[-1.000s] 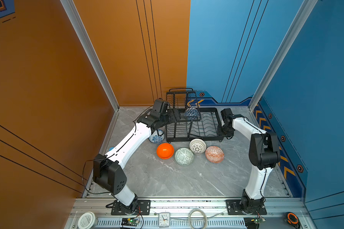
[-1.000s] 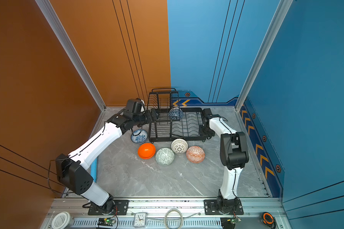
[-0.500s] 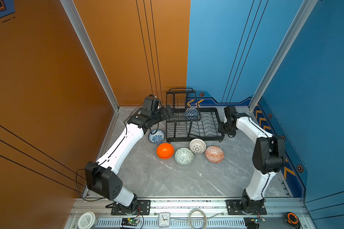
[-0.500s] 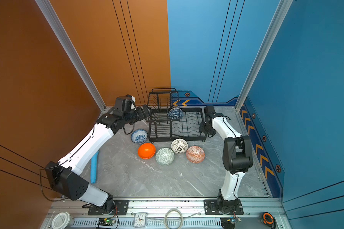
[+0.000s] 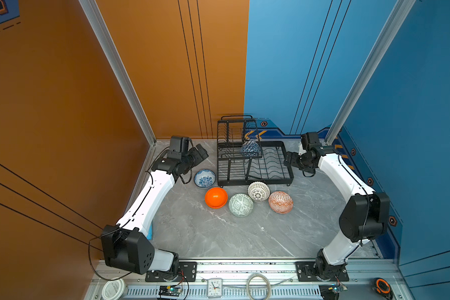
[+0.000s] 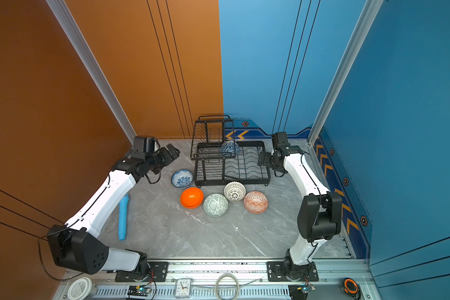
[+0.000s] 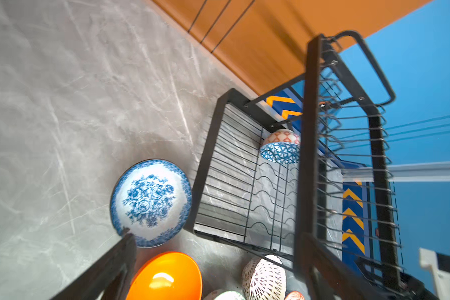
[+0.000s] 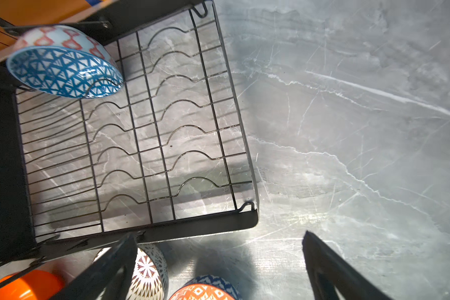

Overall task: Load the bowls into the dish rack
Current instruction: 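Grasp the blue floral bowl rim with the left gripper while the right arm rises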

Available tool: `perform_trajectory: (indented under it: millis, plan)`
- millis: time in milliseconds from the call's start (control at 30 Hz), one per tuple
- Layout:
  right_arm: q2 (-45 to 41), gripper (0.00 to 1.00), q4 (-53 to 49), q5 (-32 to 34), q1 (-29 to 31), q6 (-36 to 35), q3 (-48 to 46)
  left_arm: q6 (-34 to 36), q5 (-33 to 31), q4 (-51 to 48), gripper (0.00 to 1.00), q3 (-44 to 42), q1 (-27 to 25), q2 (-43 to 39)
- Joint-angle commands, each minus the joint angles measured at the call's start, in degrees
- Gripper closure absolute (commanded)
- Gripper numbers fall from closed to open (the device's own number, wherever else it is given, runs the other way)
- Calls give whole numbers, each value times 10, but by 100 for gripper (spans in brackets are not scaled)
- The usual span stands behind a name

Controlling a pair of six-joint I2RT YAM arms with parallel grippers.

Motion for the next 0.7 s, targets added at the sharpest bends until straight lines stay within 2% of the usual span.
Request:
perform_trajectory:
  millis: [0, 267, 600, 667]
  plan:
    - [-42, 0, -27, -7, 5, 5, 41, -47, 25, -18, 2, -30, 27, 6]
    - [-83, 0, -46, -25, 5, 54, 109, -29, 55, -64, 1, 0, 55, 115]
    - [-66, 0, -54, -19, 58, 99, 246, -35, 85, -63, 11, -5, 67, 202]
    - [-57, 0, -59, -15, 72, 97, 264, -28, 95, -63, 16, -1, 71, 217]
